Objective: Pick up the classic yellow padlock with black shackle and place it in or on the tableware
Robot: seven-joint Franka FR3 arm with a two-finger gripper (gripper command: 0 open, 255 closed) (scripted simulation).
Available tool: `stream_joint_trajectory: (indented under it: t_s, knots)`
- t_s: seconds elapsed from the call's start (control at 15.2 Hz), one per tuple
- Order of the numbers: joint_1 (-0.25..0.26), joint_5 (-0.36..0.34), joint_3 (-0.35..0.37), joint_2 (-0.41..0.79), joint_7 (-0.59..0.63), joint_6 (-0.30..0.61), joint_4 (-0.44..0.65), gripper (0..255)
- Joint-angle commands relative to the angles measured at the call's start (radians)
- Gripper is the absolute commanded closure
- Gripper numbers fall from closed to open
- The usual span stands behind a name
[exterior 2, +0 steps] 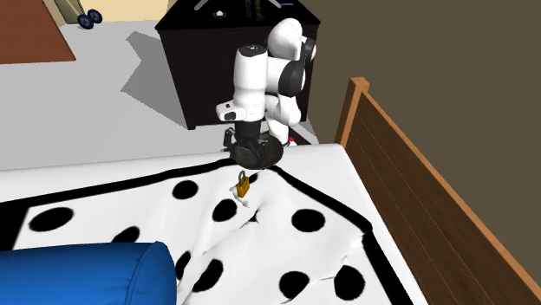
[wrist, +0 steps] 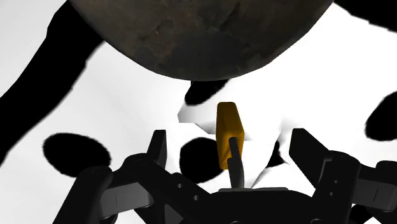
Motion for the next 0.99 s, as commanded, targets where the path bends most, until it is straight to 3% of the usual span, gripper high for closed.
stream_joint_trajectory:
  t_s: [0.0,0.46,0.92]
  knots:
    - [0.005,-0.016,0.021,0.025,0.017,0.024,0.010,0]
    - [0.005,-0.024,0.029,0.042,0.022,0.110,-0.061,0]
    - [0.005,-0.024,0.028,0.042,0.022,0.110,-0.061,0]
